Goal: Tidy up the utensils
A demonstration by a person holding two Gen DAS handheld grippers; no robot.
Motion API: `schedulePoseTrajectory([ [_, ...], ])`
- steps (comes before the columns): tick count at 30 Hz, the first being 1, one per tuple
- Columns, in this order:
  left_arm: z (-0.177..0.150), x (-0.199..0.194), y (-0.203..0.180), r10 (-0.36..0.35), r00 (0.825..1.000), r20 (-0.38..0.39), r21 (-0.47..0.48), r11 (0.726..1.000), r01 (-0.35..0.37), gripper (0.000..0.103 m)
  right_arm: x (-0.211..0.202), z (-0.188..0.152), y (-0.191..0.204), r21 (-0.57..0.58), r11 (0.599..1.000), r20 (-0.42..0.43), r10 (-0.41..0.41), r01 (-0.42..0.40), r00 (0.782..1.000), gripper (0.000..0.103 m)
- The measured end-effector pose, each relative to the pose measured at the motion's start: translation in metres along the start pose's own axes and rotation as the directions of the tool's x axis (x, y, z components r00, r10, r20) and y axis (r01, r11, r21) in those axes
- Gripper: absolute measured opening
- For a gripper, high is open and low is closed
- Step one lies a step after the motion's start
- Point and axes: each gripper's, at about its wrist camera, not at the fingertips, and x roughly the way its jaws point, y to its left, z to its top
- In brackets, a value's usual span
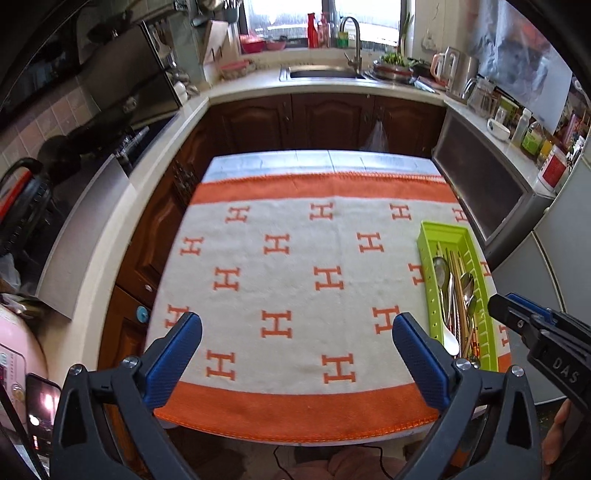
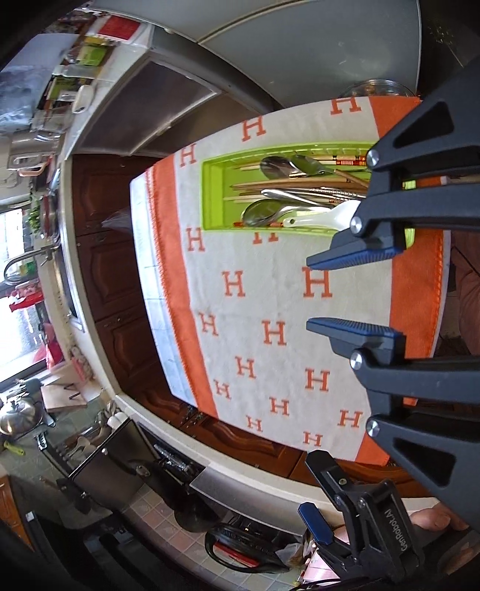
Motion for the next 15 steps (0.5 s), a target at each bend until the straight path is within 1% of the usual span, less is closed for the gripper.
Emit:
schedulePoseTrajectory([
  [3, 0.001, -0.016, 0.006, 0.011, 1.000, 0.025, -0.016, 1.000, -0.010, 0.102, -0.021, 0.005, 0.013, 0.002, 1.000, 0.034, 0.005, -0.005, 0.999, 0.031],
  [7, -0.002, -0.031, 0.012, 0.012, 0.999, 0.045, -0.048, 0.999, -0.010, 0.102, -0.044, 0.004, 0.028, -0.015, 1.000, 0.094, -0.022, 0.024, 0.995, 0.045],
  [8, -0.003, -0.034, 0.013, 0.011, 0.999, 0.048, -0.053, 0.999, -0.008, 0.102, -0.049, 0.002, 0.030, -0.013, 1.000, 0.106, -0.022, 0.024, 0.994, 0.046],
  [11, -0.006, -0.041, 0.015, 0.011, 0.998, 0.055, -0.062, 0.998, -0.007, 0.102, -0.056, -0.005, 0.038, -0.021, 0.999, 0.121, -0.038, 0.041, 0.992, 0.046],
  [15, -0.008, -0.045, 0.014, 0.007, 0.998, 0.060, -0.058, 0.998, -0.004, 0.102, -0.059, -0.009, 0.043, -0.022, 0.999, 0.115, -0.034, 0.037, 0.993, 0.046],
])
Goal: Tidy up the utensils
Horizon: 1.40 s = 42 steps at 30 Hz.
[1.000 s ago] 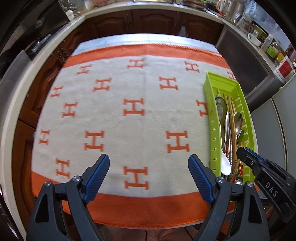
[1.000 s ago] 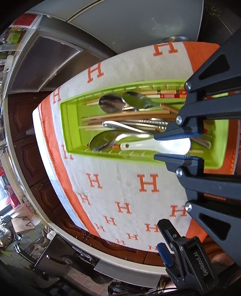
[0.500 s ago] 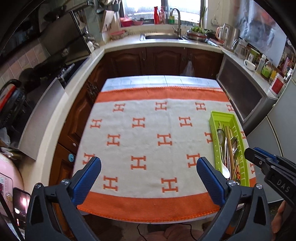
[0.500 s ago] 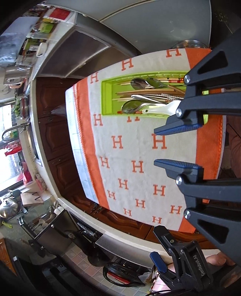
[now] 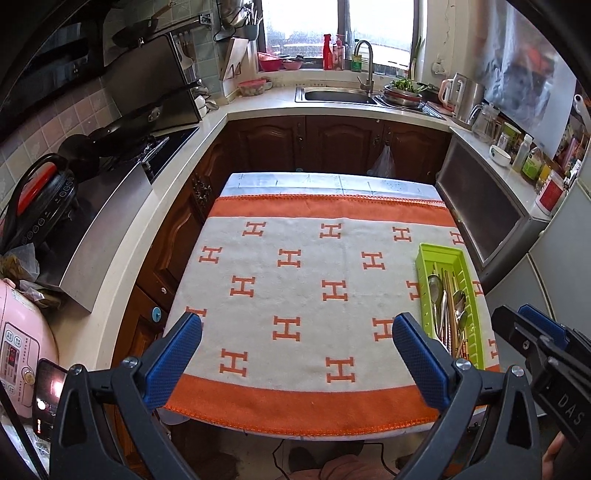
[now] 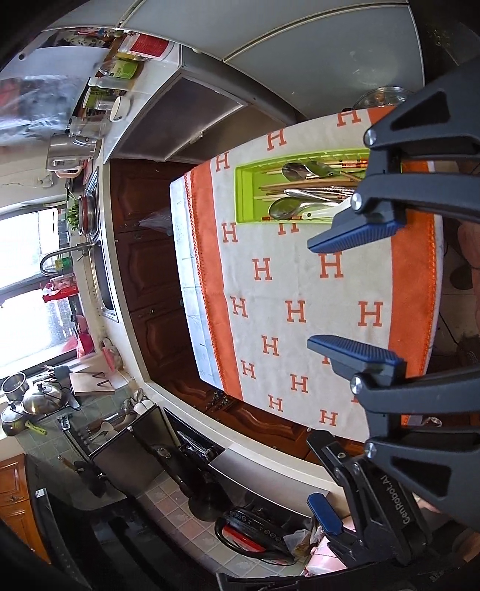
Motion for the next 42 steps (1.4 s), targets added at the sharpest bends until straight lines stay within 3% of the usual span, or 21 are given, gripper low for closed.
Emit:
schedulePoseTrajectory([
  [10, 0.000, -0.001, -0.003, -0.012, 1.000, -0.004, 0.012, 1.000, 0.012, 0.102, -0.001, 0.000, 0.012, -0.036, 0.999, 0.003, -0.005, 0.005, 1.000, 0.046],
  [42, 0.002, 0.038, -0.009, -0.037, 0.992, -0.122, 0.025, 0.999, 0.040, 0.102, 0.025, -0.001, 0.008, -0.012, 1.000, -0.081, -0.010, 0.010, 0.997, 0.046],
])
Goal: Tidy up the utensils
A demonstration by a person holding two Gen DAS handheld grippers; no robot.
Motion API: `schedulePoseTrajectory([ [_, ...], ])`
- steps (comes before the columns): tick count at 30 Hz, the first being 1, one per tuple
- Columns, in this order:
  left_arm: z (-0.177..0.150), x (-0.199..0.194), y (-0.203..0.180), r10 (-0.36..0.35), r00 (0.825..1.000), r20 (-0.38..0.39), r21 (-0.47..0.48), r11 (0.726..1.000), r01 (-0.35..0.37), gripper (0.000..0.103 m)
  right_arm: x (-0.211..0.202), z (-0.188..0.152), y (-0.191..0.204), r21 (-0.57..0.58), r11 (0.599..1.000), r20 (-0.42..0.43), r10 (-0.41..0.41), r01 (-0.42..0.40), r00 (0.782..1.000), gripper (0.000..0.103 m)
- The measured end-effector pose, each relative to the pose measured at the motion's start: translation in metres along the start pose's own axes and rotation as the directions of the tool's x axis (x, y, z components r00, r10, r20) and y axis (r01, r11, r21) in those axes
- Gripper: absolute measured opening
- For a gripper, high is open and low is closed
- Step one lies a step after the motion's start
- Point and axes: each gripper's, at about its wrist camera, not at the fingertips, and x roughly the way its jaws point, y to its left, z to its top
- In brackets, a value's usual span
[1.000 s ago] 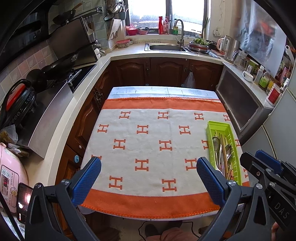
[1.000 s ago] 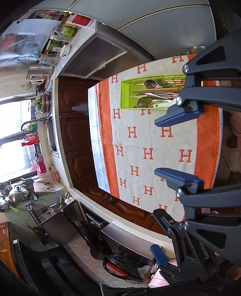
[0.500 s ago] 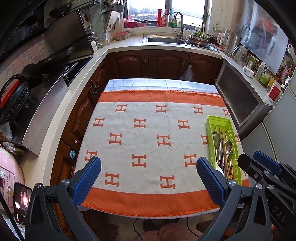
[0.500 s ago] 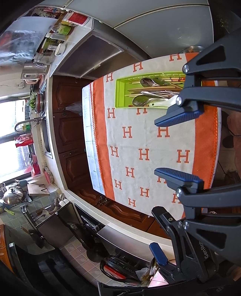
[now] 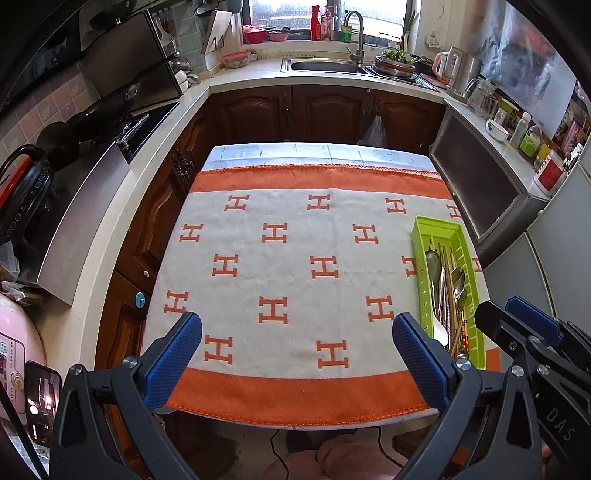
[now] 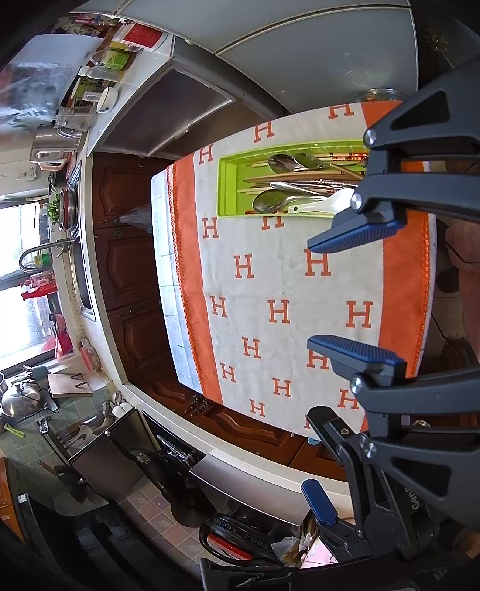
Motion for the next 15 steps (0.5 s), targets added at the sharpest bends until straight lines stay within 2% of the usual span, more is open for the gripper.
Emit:
schedulePoseTrajectory([
  [15, -0.0012, 0.0046, -0.0021, 0.005, 1.000, -0.020, -0.008, 1.000, -0.005, 0.102, 0.0058, -0.0026, -0.0043, -0.007, 1.000, -0.009, 0.010, -0.010, 1.000, 0.046],
])
